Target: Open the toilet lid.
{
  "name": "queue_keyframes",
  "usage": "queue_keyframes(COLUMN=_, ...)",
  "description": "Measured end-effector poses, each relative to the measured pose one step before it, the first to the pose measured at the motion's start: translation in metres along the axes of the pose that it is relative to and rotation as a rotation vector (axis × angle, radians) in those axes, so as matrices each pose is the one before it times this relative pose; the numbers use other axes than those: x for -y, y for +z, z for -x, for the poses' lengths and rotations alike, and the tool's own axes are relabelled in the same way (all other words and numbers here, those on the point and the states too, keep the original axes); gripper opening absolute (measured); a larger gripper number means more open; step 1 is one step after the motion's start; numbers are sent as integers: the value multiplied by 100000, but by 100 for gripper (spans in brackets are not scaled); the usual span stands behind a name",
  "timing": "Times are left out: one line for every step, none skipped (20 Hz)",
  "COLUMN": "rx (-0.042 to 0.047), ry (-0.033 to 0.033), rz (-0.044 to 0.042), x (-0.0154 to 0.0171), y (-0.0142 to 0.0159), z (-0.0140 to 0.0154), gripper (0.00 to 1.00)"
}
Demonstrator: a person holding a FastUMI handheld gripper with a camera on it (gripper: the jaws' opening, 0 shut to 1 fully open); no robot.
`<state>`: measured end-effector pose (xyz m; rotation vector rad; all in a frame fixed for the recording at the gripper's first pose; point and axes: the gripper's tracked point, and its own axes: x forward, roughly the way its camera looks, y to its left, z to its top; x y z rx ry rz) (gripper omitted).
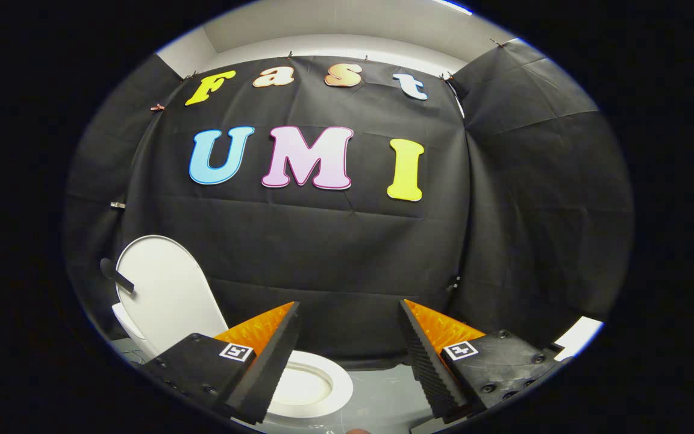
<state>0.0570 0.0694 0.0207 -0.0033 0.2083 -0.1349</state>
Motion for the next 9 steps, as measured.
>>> queue_keyframes(rx=60, ry=-143, rz=-73, x=40, y=-56, z=-14, gripper=99)
queue_keyframes(rx=215, ry=-79, rz=65, x=-5, y=113, z=2, gripper=99)
queue_keyframes(rx=245, ry=-338, rz=127, x=106, y=90, z=-76, gripper=99)
queue_keyframes(rx=23, ry=-29, rz=-13, x=70, y=2, z=-28, gripper=99)
queue_keyframes(rx=-19, ry=-55, rz=-2, x=38, y=-1, z=-110, gripper=99)
queue_keyframes(rx=-103, ry=-152, rz=50, x=95, y=-79, z=-42, gripper=99)
queue_keyframes(rx=-147, ry=316, rz=-108, x=-67, y=-64, z=-37, gripper=99)
queue_keyframes(rx=-61, ry=374, rz=-23, x=-61, y=-55, z=-23, gripper=99)
queue_keyframes(rx=-32, ry=-61, rz=373, x=128, y=-124, z=-35, gripper=99)
